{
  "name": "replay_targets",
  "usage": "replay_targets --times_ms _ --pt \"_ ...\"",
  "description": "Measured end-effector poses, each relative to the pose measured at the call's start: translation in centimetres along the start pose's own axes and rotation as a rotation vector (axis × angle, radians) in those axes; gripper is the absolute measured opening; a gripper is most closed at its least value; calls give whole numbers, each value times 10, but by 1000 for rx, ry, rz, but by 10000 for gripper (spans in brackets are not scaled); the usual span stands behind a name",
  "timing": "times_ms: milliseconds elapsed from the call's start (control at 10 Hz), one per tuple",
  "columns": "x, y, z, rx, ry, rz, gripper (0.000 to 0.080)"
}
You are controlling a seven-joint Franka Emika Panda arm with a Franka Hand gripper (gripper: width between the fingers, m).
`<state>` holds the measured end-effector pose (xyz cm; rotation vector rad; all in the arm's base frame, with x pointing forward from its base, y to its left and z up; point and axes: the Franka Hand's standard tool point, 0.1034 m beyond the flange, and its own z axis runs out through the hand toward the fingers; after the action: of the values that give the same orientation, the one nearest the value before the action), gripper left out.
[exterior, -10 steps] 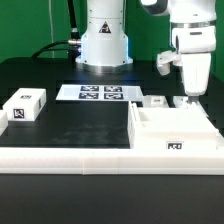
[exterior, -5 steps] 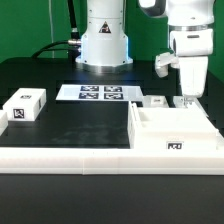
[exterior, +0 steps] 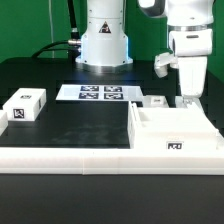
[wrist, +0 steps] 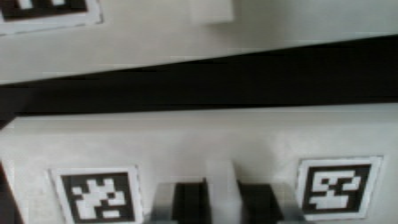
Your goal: Assemble cabinet
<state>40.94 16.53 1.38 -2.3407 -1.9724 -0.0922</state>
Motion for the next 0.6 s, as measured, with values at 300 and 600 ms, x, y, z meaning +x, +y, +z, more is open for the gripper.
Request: replay_targets --times_ms 300,600 --pt "0 0 0 0 0 0 68" --pt "-5 4 -19 -7 -21 0 68"
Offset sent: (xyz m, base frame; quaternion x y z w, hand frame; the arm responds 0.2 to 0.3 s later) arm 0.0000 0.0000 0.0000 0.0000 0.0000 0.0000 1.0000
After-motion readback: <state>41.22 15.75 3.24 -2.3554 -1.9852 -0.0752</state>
